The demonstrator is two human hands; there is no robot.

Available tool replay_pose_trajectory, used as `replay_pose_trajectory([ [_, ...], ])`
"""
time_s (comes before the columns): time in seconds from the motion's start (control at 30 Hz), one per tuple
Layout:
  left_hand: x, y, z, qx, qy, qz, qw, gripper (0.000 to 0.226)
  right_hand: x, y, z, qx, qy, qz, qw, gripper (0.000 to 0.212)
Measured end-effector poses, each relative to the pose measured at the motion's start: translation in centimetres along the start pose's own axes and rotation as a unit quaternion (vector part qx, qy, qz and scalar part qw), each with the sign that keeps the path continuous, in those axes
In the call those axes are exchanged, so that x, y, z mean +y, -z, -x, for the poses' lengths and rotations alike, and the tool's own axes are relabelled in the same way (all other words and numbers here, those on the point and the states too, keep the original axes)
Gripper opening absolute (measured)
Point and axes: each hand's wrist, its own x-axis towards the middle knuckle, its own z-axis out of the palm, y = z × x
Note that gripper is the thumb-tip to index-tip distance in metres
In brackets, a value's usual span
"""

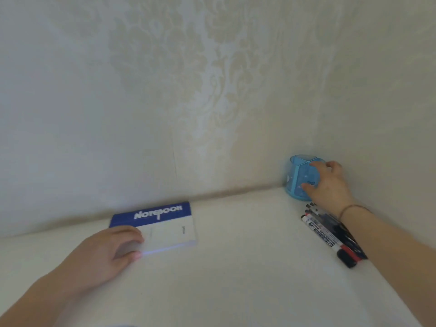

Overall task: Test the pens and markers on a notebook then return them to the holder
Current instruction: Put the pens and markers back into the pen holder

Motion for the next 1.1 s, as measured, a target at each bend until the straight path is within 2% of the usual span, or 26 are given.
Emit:
replay_pose_trajectory([
  [0.1,-0.1,0.6,0.3,-0.013,0.05,0.011,0.999,0.033,-0.2,-1.0,-0.7,0.021,-0.014,-0.019,0.999,0.041],
  [0.2,1.1,1.1,-0.9,-0.083,0.058,-0.016,0.995,0.039,0.0,-1.5,-1.2,0.055,-0.043,-0.058,0.996,0.025],
  [0.27,2.2,1.2,-2.1,-0.101,0.08,-0.037,0.991,0.04,0.1,-1.3,-1.5,0.068,-0.048,-0.077,0.994,0.018],
  [0.33,3.7,1.2,-3.5,-0.075,0.101,-0.08,0.989,0.038,-0.4,-0.8,-1.3,0.082,-0.021,-0.088,0.993,0.015],
  [0.4,5.8,1.3,-5.3,-0.032,0.085,-0.094,0.991,0.032,-1.4,0.0,-0.5,0.105,0.033,-0.101,0.989,0.014],
  [0.5,9.3,1.0,-7.9,0.034,0.052,0.085,0.994,0.016,-3.4,1.3,1.7,0.127,0.109,-0.136,0.976,0.016],
  [0.63,14.5,-0.6,-11.0,0.125,0.049,0.287,0.948,0.018,-5.3,2.5,6.3,0.051,0.18,-0.186,0.965,0.027],
  [0.77,18.7,-3.2,-12.6,0.123,0.054,0.472,0.871,0.051,-4.9,1.1,11.0,-0.017,0.26,-0.086,0.962,0.026],
  [0.83,20.3,-4.5,-13.3,0.099,0.051,0.512,0.852,0.054,-4.2,0.2,11.9,-0.029,0.257,-0.057,0.964,0.027],
  [0.93,21.7,-6.0,-13.7,0.068,0.035,0.526,0.847,0.051,-4.1,0.4,12.1,-0.017,0.256,-0.045,0.965,0.026],
  [1.0,21.7,-6.9,-13.5,0.051,0.027,0.535,0.843,0.054,-3.9,1.3,11.8,-0.032,0.26,-0.008,0.965,0.038],
  [1.07,21.4,-7.5,-13.4,0.04,0.022,0.542,0.839,0.055,-3.2,3.0,11.3,-0.056,0.195,0.028,0.979,0.051],
  [1.1,21.2,-7.7,-13.4,0.033,0.019,0.547,0.836,0.056,-2.5,3.9,11.1,-0.06,0.145,0.068,0.985,0.043],
])
